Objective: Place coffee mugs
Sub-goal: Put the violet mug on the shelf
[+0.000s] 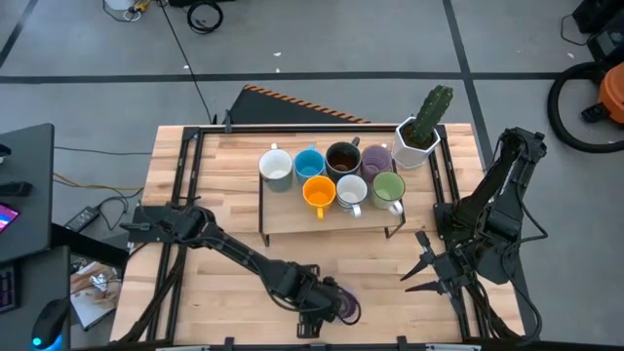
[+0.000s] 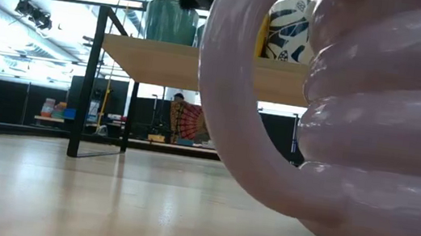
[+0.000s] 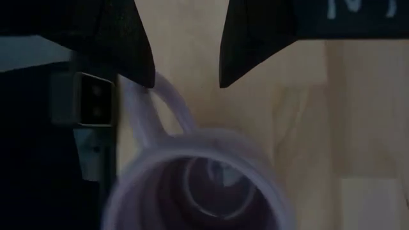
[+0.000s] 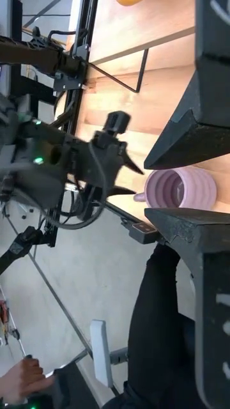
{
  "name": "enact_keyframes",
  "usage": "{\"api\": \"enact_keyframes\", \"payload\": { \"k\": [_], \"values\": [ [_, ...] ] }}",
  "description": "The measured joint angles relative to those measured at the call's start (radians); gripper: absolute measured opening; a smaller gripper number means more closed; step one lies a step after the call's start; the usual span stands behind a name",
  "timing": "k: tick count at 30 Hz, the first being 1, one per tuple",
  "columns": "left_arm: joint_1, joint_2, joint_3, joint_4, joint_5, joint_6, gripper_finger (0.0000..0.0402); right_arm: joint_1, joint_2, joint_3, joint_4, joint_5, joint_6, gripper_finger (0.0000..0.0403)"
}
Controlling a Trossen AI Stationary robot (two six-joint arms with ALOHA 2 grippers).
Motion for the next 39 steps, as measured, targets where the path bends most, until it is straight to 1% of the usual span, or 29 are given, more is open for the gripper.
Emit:
{"api": "enact_keyframes", "payload": {
  "k": [2,5,9,12,17,22,26,28,31,35,39],
  "values": [
    [-0.008,-0.001,0.027,-0.032,-0.010,-0.050,0.0180,0.000,0.000,0.000,0.000,0.000,0.001,0.0113],
    [-0.018,-0.002,0.085,-0.097,-0.057,-0.135,0.0180,0.000,0.000,0.000,0.002,0.000,0.004,0.0113],
    [-0.035,-0.005,0.136,-0.085,-0.072,-0.327,0.0180,0.000,0.000,0.000,0.001,0.000,0.011,0.0113],
    [-0.055,-0.004,0.143,-0.080,-0.081,-0.454,0.0180,0.000,0.000,0.000,0.001,0.000,0.001,0.0113],
    [-0.090,-0.003,0.143,-0.087,-0.160,-0.558,0.0180,0.000,0.000,0.000,0.001,0.000,-0.025,0.0113],
    [-0.108,-0.003,0.143,-0.053,-0.213,-0.602,0.0164,-0.002,0.000,0.000,0.001,0.001,-0.035,0.0113],
    [-0.115,0.003,0.143,0.002,-0.221,-0.610,0.0140,-0.004,0.000,0.000,0.001,0.003,-0.046,0.0113],
    [-0.115,0.003,0.143,-0.013,-0.231,-0.600,0.0130,-0.005,0.000,0.000,0.003,0.011,-0.052,0.0113],
    [-0.116,0.003,0.142,-0.089,-0.264,-0.588,0.0122,-0.006,0.000,0.000,0.003,0.022,-0.057,0.0113],
    [-0.112,0.004,0.142,-0.065,-0.266,-0.527,0.0126,-0.007,0.000,0.000,0.003,0.022,-0.061,0.0113],
    [-0.107,0.004,0.142,-0.057,-0.274,-0.469,0.0152,-0.007,0.000,0.000,0.000,0.021,-0.061,0.0113]
  ]
}}
